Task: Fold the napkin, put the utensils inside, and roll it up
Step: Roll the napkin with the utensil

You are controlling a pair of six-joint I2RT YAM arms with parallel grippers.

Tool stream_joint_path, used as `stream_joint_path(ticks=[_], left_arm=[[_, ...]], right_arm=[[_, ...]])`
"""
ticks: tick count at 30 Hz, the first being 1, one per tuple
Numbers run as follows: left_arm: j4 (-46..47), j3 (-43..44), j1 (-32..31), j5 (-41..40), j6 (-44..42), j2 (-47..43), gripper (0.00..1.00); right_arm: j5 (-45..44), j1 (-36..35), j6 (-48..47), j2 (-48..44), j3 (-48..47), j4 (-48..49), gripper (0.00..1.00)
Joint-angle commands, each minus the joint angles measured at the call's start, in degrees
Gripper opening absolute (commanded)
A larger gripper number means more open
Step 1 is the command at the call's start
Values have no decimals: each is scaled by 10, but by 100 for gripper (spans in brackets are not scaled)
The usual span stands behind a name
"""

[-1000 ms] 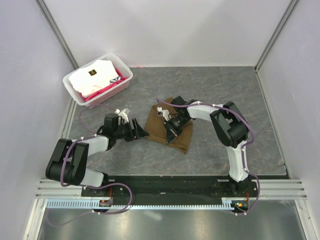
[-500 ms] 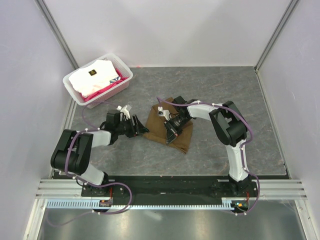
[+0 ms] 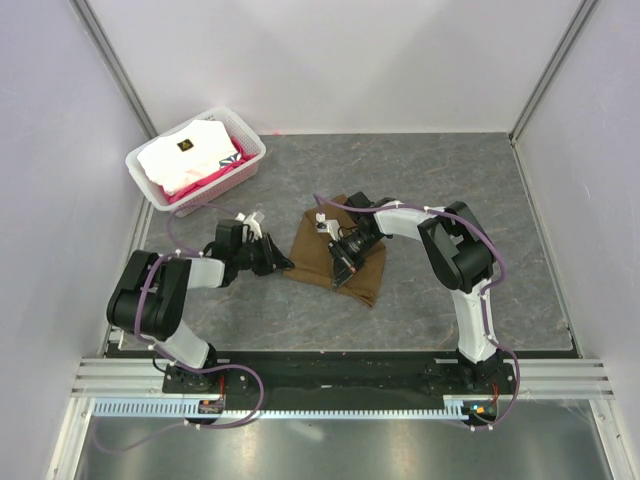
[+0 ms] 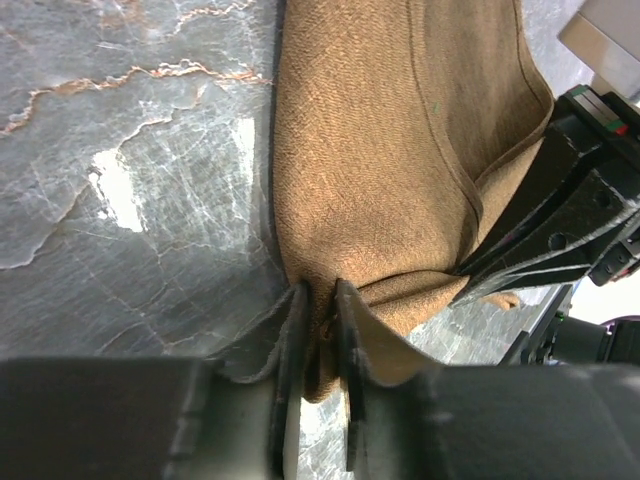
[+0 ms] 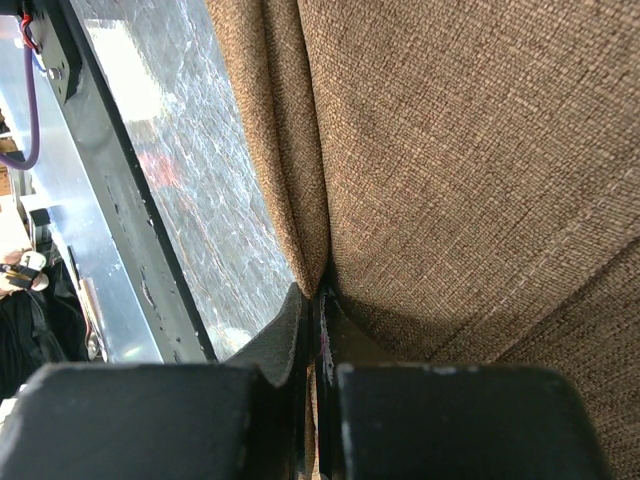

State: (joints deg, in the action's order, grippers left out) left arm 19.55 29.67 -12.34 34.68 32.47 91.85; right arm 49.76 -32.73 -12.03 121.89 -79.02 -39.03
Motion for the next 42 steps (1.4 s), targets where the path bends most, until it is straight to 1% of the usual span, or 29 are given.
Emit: stream_joint_path(ticks=[1, 2, 3, 5, 6, 8, 9, 11, 12, 14, 17, 18, 19, 21, 22, 23, 24, 26, 27, 31, 33, 38, 42], left_arm=[[0, 27, 0, 11, -5, 17, 16], [-4, 28, 0, 12, -4, 18, 13], [-9, 32, 0, 13, -4, 21, 3], [-33, 40, 1, 9, -1, 24, 2], [-41, 45, 0, 7, 1, 24, 2], [-72, 52, 0, 4, 4, 22, 2], [-83, 61, 0, 3, 6, 21, 2], [-118, 69, 0, -5, 6, 17, 2], [-131, 78, 1, -9, 3, 17, 2], [-163, 88, 1, -16, 0, 17, 2], [-186, 103, 4, -11, 1, 26, 2], [-192, 108, 4, -9, 1, 32, 2], [-202, 112, 6, -3, 1, 38, 2], [-217, 120, 10, 12, 4, 53, 2], [-217, 121, 15, 26, 7, 56, 2], [-219, 123, 17, 30, 8, 59, 2], [-224, 126, 20, 31, 7, 61, 2], [-243, 132, 24, 22, 1, 60, 2], [-248, 138, 26, 19, -2, 59, 2], [-271, 152, 30, 15, -7, 55, 2], [-275, 158, 30, 13, -10, 55, 2], [-292, 166, 32, 3, -14, 57, 2], [-305, 176, 35, -7, -21, 54, 2]], right_arm=[[-26, 2, -20, 20, -12, -3, 0], [-29, 2, -19, 18, -13, 1, 0], [-32, 2, -13, 16, -15, 4, 0], [-40, 2, -5, 5, -16, 11, 1], [-54, 2, 5, -2, -15, 15, 4], [-69, 2, 15, -29, -10, 27, 14], [-87, 3, 20, -41, -9, 32, 21], [-101, 2, 30, -81, 4, 43, 31], [-131, 0, 34, -95, 9, 49, 37], [-170, -14, 38, -140, 29, 61, 42], [-254, -53, 43, -193, 64, 87, 43], [-282, -66, 46, -206, 76, 102, 45], [-364, -102, 47, -219, 90, 136, 46], [-437, -139, 45, -253, 134, 177, 49], [-460, -166, 45, -261, 147, 208, 50], [-494, -176, 46, -273, 166, 218, 52], [-518, -185, 53, -279, 174, 225, 55], [-561, -210, 54, -299, 199, 230, 57], [-569, -214, 57, -308, 207, 229, 61], [-592, -218, 64, -336, 243, 222, 64], [-591, -219, 65, -342, 257, 219, 65], [-578, -219, 68, -320, 262, 214, 66], [-575, -219, 76, -305, 259, 192, 65]])
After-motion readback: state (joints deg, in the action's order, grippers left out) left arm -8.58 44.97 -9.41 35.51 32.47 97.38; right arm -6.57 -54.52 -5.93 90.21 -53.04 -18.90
